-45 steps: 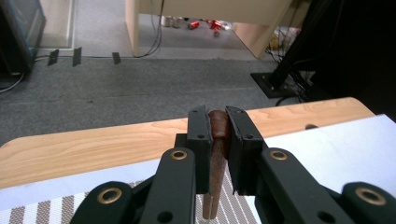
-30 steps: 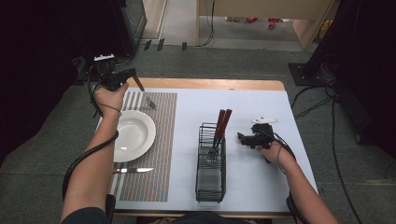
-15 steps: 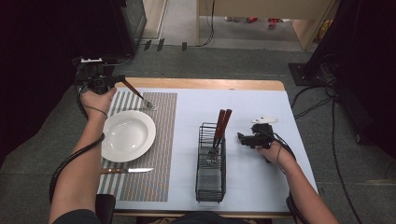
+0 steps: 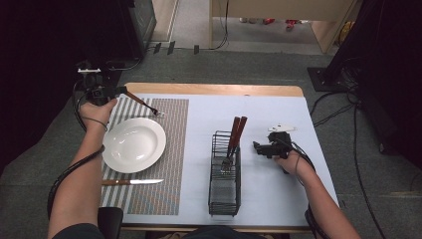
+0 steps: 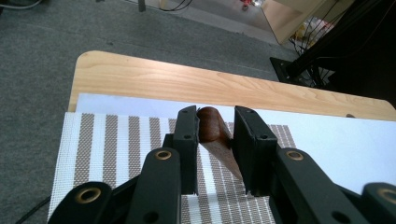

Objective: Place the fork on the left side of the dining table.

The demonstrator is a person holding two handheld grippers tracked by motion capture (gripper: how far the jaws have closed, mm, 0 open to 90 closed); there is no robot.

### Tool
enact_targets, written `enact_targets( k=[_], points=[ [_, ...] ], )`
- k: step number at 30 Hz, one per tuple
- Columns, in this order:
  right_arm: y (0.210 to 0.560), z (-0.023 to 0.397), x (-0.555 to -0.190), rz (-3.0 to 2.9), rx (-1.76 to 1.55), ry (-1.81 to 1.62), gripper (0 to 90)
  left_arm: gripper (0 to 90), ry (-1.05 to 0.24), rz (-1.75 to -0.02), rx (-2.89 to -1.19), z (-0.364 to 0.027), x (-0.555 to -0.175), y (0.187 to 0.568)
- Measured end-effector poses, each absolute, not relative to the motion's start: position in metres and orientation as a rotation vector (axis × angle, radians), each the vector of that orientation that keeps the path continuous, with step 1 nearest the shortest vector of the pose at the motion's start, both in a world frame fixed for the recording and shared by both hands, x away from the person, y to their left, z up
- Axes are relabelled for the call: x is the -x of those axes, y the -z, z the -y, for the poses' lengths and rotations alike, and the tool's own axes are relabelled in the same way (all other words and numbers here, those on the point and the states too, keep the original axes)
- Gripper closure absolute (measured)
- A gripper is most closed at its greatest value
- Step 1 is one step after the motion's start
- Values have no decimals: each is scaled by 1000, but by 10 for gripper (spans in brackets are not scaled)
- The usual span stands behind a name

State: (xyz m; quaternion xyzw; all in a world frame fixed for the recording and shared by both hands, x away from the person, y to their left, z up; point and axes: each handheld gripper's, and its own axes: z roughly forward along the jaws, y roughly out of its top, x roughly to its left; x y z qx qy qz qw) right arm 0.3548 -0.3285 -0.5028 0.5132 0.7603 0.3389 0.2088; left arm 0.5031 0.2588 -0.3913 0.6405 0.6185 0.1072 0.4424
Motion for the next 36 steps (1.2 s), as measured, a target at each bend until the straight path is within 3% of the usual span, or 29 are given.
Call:
enact_targets(
  k=[36],
  points=[
    [503,329,-355,-2116,-1429,-943,130,624,-96,-1642,-1467,-291,-506,455]
  ],
)
